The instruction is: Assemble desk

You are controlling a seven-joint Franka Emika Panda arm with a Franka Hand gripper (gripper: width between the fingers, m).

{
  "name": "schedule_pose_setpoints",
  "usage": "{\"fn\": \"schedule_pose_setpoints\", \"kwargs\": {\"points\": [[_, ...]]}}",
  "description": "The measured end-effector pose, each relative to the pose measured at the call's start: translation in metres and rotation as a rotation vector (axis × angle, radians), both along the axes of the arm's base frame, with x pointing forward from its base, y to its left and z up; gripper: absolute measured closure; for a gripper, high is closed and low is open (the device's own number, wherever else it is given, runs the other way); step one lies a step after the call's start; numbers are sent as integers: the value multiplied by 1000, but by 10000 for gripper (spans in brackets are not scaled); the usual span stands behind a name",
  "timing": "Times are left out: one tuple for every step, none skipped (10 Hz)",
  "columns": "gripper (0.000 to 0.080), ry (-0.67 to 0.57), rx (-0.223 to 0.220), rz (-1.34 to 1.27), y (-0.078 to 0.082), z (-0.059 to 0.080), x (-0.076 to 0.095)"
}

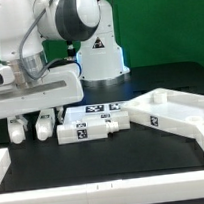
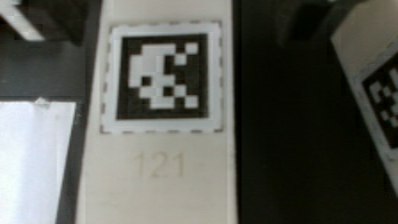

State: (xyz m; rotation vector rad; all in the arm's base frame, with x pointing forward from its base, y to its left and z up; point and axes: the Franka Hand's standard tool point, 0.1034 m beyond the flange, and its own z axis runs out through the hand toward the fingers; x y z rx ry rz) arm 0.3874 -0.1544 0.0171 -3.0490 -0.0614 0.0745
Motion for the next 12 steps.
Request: {"fn": "schedule_pose_setpoints", "kwargs": {"points": [[185,-2,11,15,8,12,9],[158,-7,6,56,21,25,21],[158,-15,-12,143,36,36,34],[151,-19,-18,177,43,35,36],[151,-15,-16,163,39,33,34],[150,-15,-16,162,39,33,34],[150,-15,-17,168,41,33,35],[150,-17,-20,187,49,35,38],[150,-33,-38,228,67,45,50],[150,-32,-38,194,87,55,55],[150,-45,-49,178,116,65,63],[150,-51,-50,207,138,66,65]]}}
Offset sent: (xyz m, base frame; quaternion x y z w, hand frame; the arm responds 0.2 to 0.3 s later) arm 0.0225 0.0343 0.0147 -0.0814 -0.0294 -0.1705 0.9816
